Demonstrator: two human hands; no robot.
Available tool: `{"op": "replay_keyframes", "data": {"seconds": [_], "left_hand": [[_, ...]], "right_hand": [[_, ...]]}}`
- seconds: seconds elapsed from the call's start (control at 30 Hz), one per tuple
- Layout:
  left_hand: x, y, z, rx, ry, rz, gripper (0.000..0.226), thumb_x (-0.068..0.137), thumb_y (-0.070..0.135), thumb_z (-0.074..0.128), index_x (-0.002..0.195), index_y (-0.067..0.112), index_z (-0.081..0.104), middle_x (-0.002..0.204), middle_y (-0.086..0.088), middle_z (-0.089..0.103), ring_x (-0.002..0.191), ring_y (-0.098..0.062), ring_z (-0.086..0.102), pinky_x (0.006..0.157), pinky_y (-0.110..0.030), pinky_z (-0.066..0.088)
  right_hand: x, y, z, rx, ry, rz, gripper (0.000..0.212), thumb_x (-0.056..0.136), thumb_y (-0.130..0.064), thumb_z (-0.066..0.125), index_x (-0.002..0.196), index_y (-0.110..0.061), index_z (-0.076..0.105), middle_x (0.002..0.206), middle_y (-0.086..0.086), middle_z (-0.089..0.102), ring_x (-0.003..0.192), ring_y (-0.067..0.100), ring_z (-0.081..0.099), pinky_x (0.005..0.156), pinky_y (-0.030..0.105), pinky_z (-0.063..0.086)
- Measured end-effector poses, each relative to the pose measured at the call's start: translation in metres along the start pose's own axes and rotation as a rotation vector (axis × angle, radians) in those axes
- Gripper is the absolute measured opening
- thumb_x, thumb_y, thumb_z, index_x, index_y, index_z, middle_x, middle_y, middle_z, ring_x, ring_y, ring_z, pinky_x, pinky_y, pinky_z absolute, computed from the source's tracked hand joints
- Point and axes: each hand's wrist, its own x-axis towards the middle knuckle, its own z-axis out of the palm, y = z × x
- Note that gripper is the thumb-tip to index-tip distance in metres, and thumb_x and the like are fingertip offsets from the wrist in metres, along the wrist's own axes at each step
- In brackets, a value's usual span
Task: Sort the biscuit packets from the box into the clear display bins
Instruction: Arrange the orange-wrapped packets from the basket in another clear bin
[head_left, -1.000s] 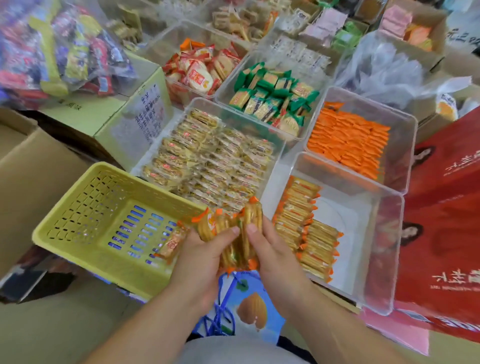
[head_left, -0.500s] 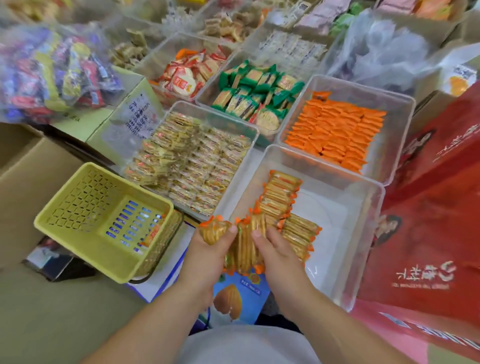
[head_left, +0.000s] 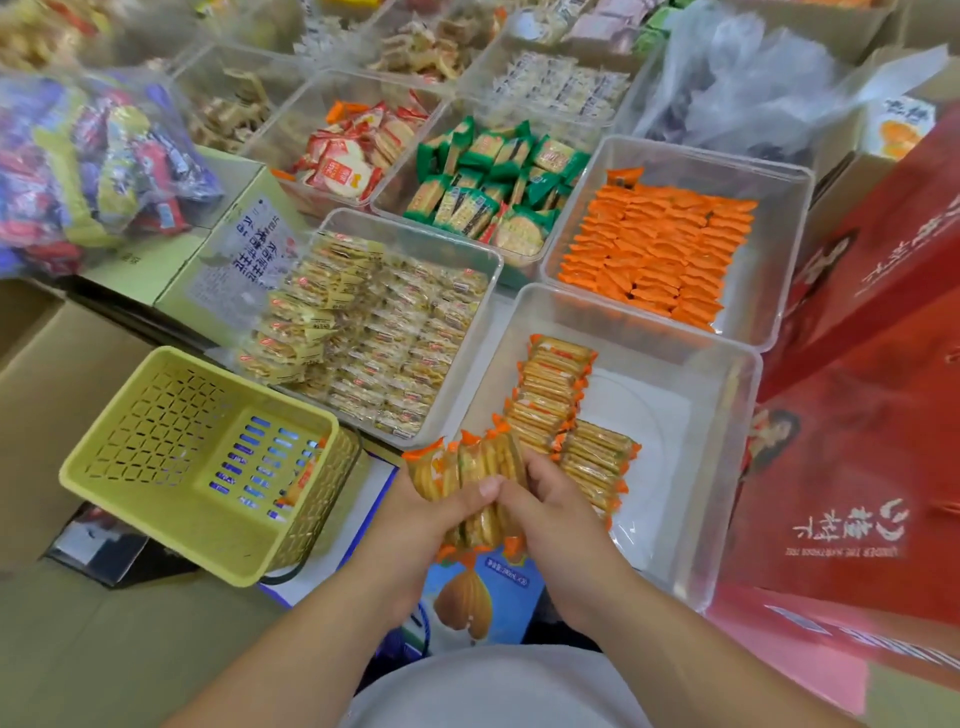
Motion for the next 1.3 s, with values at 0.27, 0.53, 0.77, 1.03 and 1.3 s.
{"op": "replay_keyframes", "data": {"seconds": [0.27, 0.53, 0.77, 1.03, 1.3], "left_hand": [[0.024, 0.0, 0.005, -0.059, -0.016, -0.084, 0.085, 0.043, 0.036, 0.099, 0.117, 0.024, 0.059, 0.101, -0.008, 0.08, 0.09, -0.031, 0.078, 0.066, -0.04, 0.063], [0.058, 0.007, 0.037, 0.277, -0.099, -0.096, 0.045, 0.078, 0.055, 0.076, 0.115, 0.031, 0.071, 0.106, 0.004, 0.08, 0.096, -0.017, 0.077, 0.087, -0.042, 0.061], [0.096, 0.013, 0.08, 0.332, -0.277, -0.098, 0.044, 0.085, 0.042, 0.081, 0.123, 0.024, 0.067, 0.111, 0.005, 0.079, 0.102, -0.012, 0.076, 0.089, -0.034, 0.058], [0.157, 0.027, 0.116, 0.554, -0.286, -0.019, 0.041, 0.078, 0.037, 0.083, 0.109, 0.015, 0.069, 0.101, -0.007, 0.078, 0.094, -0.026, 0.075, 0.085, -0.041, 0.06], [0.224, 0.027, 0.163, 1.779, -0.531, 0.899, 0.092, 0.076, 0.056, 0.075, 0.146, 0.009, 0.04, 0.137, -0.013, 0.053, 0.126, -0.035, 0.054, 0.102, -0.046, 0.046]], "right_hand": [[0.008, 0.003, -0.009, 0.141, 0.085, 0.068, 0.022, 0.096, -0.021, 0.069, 0.118, -0.018, 0.067, 0.111, 0.007, 0.076, 0.1, 0.027, 0.074, 0.074, 0.036, 0.06], [0.02, 0.008, -0.035, 0.302, 0.261, 0.013, 0.024, 0.099, -0.018, 0.065, 0.123, -0.017, 0.063, 0.118, 0.012, 0.074, 0.107, 0.034, 0.072, 0.087, 0.061, 0.058], [0.033, 0.007, -0.062, 0.189, 0.497, -0.13, 0.027, 0.085, -0.028, 0.075, 0.11, -0.025, 0.066, 0.108, 0.007, 0.076, 0.105, 0.029, 0.073, 0.094, 0.054, 0.057], [0.047, 0.004, -0.097, 0.261, 0.646, -0.123, 0.009, 0.093, -0.029, 0.068, 0.101, -0.024, 0.066, 0.089, -0.004, 0.075, 0.079, 0.013, 0.071, 0.062, 0.027, 0.055], [0.052, 0.018, -0.114, 0.314, 0.835, -0.106, 0.006, 0.099, -0.025, 0.061, 0.094, -0.022, 0.063, 0.065, -0.015, 0.066, 0.062, 0.003, 0.064, 0.063, 0.03, 0.055]]}}
